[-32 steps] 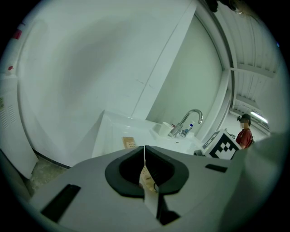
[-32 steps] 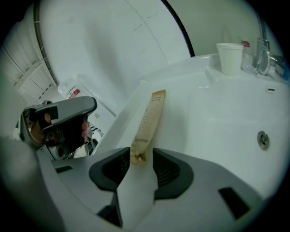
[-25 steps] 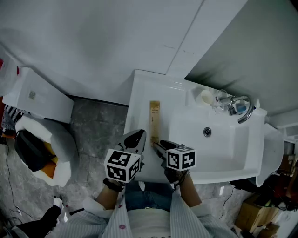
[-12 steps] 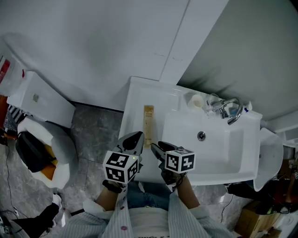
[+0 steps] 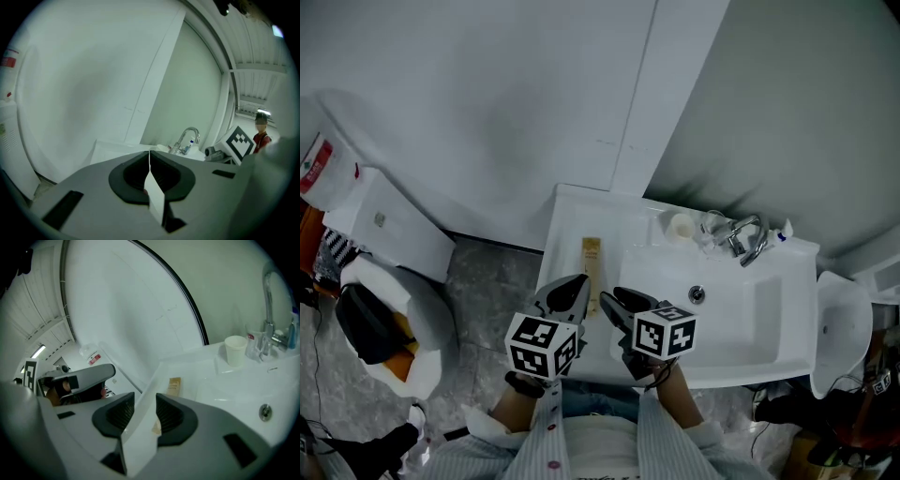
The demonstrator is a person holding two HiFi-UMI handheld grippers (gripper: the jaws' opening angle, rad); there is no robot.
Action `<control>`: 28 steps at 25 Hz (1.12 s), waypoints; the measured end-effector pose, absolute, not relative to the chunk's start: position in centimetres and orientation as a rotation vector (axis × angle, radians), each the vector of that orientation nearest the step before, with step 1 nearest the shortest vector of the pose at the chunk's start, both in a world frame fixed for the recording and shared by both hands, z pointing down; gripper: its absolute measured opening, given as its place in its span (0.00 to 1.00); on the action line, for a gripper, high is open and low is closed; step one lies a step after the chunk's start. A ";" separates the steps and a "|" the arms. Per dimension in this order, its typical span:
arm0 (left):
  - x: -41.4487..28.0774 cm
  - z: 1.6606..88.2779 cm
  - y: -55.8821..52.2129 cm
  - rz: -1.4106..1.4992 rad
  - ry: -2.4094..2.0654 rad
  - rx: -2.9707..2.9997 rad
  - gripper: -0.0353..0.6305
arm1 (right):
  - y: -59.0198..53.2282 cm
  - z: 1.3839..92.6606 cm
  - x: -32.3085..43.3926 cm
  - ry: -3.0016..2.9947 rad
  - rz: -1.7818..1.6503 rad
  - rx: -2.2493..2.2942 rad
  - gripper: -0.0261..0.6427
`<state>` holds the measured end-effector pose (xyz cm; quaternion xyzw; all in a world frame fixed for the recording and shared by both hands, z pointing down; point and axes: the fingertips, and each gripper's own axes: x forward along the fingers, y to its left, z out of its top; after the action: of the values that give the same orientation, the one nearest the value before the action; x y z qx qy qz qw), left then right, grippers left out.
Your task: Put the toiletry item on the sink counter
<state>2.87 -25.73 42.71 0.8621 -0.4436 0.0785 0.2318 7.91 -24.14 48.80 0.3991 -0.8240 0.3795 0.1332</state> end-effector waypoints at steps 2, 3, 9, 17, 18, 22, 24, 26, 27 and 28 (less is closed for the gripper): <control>3.1 41.7 -26.0 0.196 -1.220 2.387 0.09 | -24.8 47.1 8.1 -2.428 1.063 1.165 0.26; 3.3 41.2 -26.1 0.185 -1.221 2.396 0.09 | -25.0 46.2 8.2 -2.449 1.042 1.167 0.26; 4.3 37.8 -26.2 0.114 -1.201 2.453 0.09 | -25.5 40.0 8.2 -2.603 0.913 1.175 0.25; 6.3 33.3 -25.4 0.019 -1.145 2.550 0.09 | -25.0 33.5 9.4 -2.763 0.755 1.210 0.21; 6.4 32.9 -25.3 0.008 -1.138 2.560 0.09 | -24.8 32.9 9.5 -2.779 0.743 1.210 0.20; 6.9 31.3 -24.9 -0.058 -1.095 2.574 0.09 | -24.2 30.6 10.0 -2.849 0.703 1.209 0.19; 7.0 30.6 -24.9 -0.089 -1.080 2.570 0.09 | -24.0 29.6 10.3 -2.870 0.671 1.213 0.18; 7.0 30.0 -24.9 -0.111 -1.076 2.566 0.09 | -24.0 28.7 10.5 -2.884 0.639 1.217 0.16; 7.0 29.7 -25.0 -0.119 -1.076 2.566 0.09 | -23.9 28.3 10.5 -2.890 0.624 1.219 0.15; 7.0 29.5 -24.9 -0.125 -1.076 2.567 0.09 | -23.9 28.0 10.6 -2.894 0.611 1.219 0.13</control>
<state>6.96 -24.95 29.51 0.9068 -0.3802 -0.0442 0.1767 10.57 -23.92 28.04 0.3809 -0.9042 0.1910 -0.0289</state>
